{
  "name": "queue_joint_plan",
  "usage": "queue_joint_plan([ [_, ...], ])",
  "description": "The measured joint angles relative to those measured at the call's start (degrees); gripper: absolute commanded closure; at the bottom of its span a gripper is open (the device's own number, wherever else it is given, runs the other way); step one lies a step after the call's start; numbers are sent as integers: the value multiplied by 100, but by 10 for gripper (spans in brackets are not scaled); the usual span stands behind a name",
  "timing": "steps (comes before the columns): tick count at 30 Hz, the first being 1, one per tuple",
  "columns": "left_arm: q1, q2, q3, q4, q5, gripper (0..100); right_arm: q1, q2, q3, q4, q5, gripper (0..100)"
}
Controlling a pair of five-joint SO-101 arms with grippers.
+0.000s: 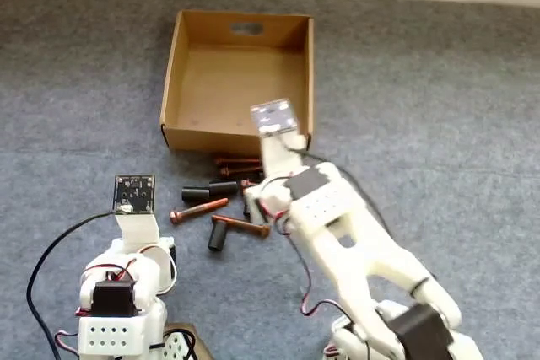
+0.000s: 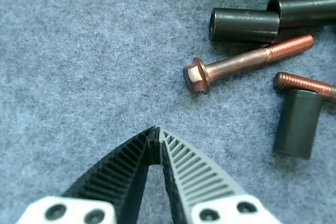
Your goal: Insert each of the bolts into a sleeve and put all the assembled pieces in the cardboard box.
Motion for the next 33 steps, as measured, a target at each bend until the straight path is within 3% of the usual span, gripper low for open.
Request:
queue_joint_plan([
  [7, 0, 0, 0, 0, 0, 992, -422, 756, -18, -800, 0, 860],
  [24, 0, 0, 0, 0, 0, 992, -211, 1723, -18, -1714, -9, 866],
  [28, 0, 0, 0, 0, 0, 992, -185, 1732, -18, -1714, -9, 995],
  [33, 0, 0, 0, 0, 0, 992, -79, 1785, -158, -1503, -9, 994],
])
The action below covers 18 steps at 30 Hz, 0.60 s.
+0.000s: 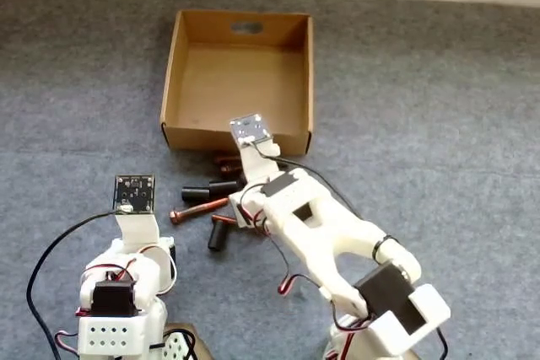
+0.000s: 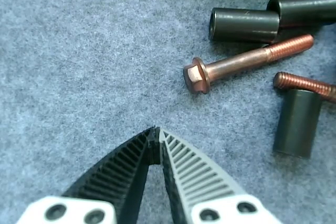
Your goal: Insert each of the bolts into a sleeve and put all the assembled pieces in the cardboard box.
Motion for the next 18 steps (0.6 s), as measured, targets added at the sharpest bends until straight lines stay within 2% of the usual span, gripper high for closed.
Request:
queue_joint_plan([
  [8, 0, 0, 0, 0, 0, 992, 229, -334, -563, 1503, 0, 994],
  [12, 0, 0, 0, 0, 0, 992, 440, -1451, -422, 1890, 343, 994],
  [18, 0, 0, 0, 0, 0, 992, 923, -3358, 589, 2470, 1134, 993],
])
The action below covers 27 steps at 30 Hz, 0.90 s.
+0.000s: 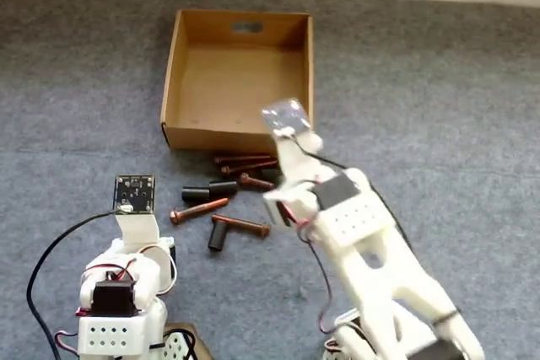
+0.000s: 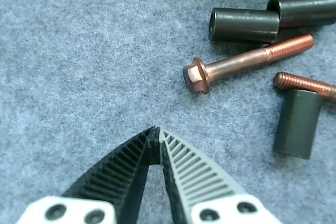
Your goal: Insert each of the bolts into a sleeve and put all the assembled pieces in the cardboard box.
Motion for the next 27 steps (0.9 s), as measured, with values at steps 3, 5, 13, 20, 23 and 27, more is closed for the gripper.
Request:
queue_joint_plan([
  [3, 0, 0, 0, 0, 0, 992, 598, -387, 677, 53, 378, 993],
  [5, 0, 0, 0, 0, 0, 992, 1055, -457, 1134, -44, 580, 993],
  [13, 0, 0, 0, 0, 0, 992, 1952, -527, 2409, -378, 1442, 988],
  [20, 0, 0, 0, 0, 0, 992, 1978, -571, 2453, -378, 1732, 803],
  [23, 0, 0, 0, 0, 0, 992, 1978, -571, 2453, -378, 1741, 799],
  [27, 0, 0, 0, 0, 0, 992, 1978, -607, 2453, -378, 1741, 800],
])
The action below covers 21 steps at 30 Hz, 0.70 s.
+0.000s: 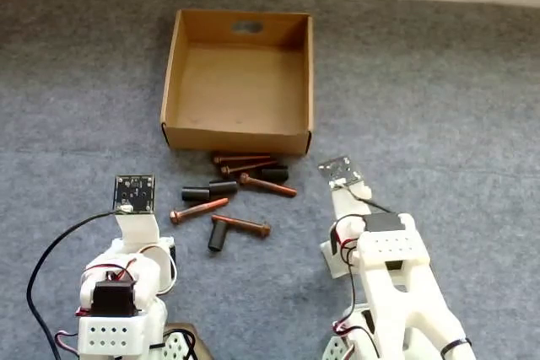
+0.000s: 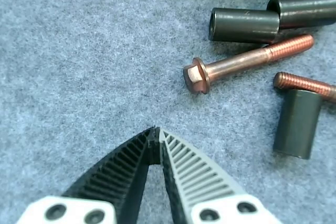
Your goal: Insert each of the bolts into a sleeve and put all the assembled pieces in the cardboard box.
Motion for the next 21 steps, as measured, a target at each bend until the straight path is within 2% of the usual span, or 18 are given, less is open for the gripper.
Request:
queue_joint_plan([
  [12, 0, 0, 0, 0, 0, 992, 0, 0, -273, -18, 9, 800],
  [21, 0, 0, 0, 0, 0, 992, -70, 0, -281, -413, 9, 800],
])
